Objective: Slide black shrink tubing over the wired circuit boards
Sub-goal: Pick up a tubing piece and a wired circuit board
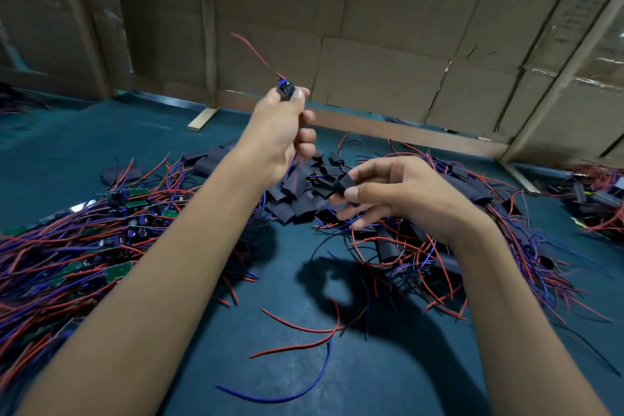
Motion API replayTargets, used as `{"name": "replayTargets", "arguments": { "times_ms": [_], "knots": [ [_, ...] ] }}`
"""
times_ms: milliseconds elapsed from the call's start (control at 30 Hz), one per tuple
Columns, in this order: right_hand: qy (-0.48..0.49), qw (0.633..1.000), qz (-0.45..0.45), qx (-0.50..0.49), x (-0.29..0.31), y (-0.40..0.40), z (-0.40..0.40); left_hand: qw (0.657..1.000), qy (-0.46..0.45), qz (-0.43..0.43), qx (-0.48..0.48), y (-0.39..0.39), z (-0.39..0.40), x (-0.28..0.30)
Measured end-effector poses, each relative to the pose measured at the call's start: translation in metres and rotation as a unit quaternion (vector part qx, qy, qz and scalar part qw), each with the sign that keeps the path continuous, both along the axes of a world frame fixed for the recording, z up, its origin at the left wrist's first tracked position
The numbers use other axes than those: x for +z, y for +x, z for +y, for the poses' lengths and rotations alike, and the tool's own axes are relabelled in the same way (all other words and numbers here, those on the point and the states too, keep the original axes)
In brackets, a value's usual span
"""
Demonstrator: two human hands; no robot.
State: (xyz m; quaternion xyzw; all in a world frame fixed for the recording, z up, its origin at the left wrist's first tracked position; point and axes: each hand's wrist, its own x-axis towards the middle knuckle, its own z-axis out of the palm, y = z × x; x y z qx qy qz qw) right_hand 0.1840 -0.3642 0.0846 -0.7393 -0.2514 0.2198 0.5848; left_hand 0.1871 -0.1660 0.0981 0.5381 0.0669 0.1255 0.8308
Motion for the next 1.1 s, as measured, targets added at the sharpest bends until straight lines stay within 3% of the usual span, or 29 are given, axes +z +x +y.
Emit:
{"name": "replayTargets", "arguments": {
  "times_ms": [200, 433, 700, 867, 1100],
  "knots": [
    [0.061, 0.993, 0.059, 0.086, -0.009, -0.001, 0.011, 0.981, -0.189, -0.024, -0.045, -0.003, -0.017, -0.001],
    [0.074, 0.988, 0.097, 0.095, -0.013, -0.001, 0.013, 0.945, -0.314, -0.068, -0.069, -0.007, -0.018, 0.001],
    [0.075, 0.984, 0.124, 0.100, -0.016, 0.002, 0.012, 0.918, -0.376, -0.094, -0.084, -0.009, -0.013, 0.004],
    [0.091, 0.983, 0.116, 0.111, -0.017, 0.003, 0.011, 0.925, -0.354, -0.105, -0.085, -0.011, -0.020, 0.003],
    [0.121, 0.981, 0.110, 0.106, -0.017, 0.003, 0.011, 0.905, -0.396, -0.128, -0.084, -0.014, -0.020, 0.006]
  ]
}}
